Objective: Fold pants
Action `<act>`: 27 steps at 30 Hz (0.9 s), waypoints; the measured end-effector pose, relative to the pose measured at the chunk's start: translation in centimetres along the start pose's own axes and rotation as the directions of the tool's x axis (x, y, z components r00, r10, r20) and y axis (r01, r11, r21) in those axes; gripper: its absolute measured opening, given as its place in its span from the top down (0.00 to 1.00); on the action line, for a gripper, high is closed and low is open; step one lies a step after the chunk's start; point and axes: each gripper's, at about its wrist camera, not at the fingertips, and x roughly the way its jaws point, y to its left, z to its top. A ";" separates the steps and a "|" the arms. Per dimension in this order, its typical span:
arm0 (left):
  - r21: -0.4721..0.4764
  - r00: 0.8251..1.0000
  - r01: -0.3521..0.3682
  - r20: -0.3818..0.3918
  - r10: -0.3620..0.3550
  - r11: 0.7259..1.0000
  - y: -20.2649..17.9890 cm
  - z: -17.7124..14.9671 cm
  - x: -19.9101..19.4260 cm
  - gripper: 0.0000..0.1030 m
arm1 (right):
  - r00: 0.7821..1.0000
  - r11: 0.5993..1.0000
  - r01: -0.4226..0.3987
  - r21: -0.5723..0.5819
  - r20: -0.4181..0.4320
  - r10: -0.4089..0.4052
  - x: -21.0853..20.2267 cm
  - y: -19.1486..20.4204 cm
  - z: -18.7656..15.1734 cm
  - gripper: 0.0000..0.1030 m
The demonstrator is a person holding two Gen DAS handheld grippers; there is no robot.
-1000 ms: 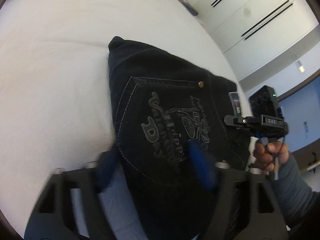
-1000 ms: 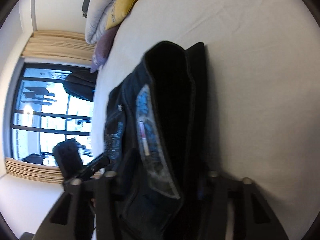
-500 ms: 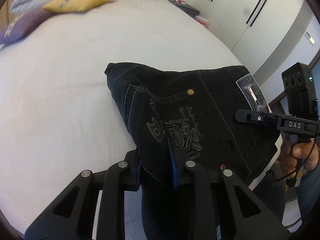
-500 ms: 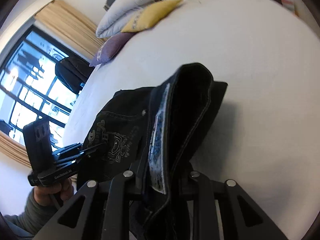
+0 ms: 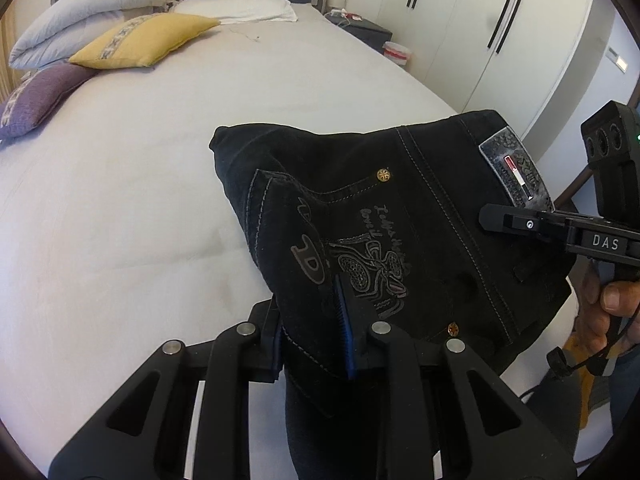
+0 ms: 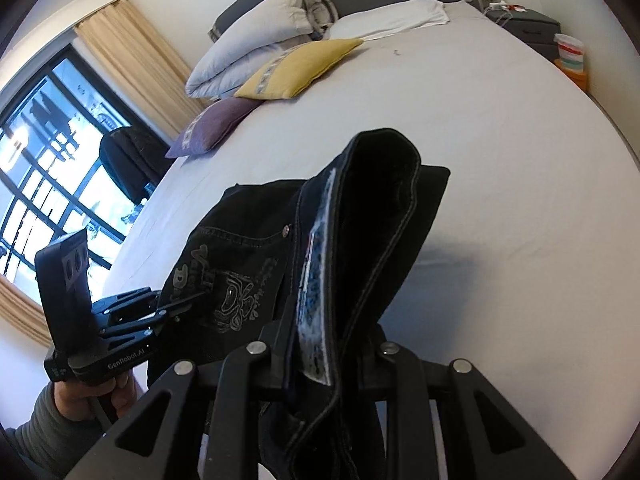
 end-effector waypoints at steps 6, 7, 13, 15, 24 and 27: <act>0.013 0.999 -0.018 -0.026 0.019 1.000 -1.1 1.4 4.4 0.81 | 1.000 0.998 0.027 0.052 -0.005 -0.027 1.9 -2.9 0.5 0.77; 0.010 0.999 -0.018 -0.034 0.018 1.000 -1.0 1.4 5.2 0.81 | 1.000 0.998 0.030 0.060 -0.010 -0.030 2.3 -3.4 0.4 0.77; -0.003 0.999 -0.020 -0.046 0.020 1.000 -0.7 0.2 7.3 0.80 | 0.998 0.994 0.047 0.098 -0.038 -0.044 4.3 -6.1 -0.9 0.76; -0.003 0.999 -0.019 -0.046 0.019 1.000 -0.4 0.5 7.8 0.78 | 0.998 0.993 0.047 0.109 -0.046 -0.042 4.5 -6.7 -1.3 0.72; -0.059 0.999 -0.034 -0.016 0.033 0.998 1.2 -0.2 7.1 0.50 | 0.992 0.985 0.124 0.119 -0.034 -0.121 3.8 -7.4 -2.1 0.40; -0.067 0.998 -0.061 0.027 0.063 0.996 1.3 -0.6 5.2 0.36 | 0.983 0.977 0.182 0.110 -0.011 -0.182 1.8 -7.1 -2.3 0.35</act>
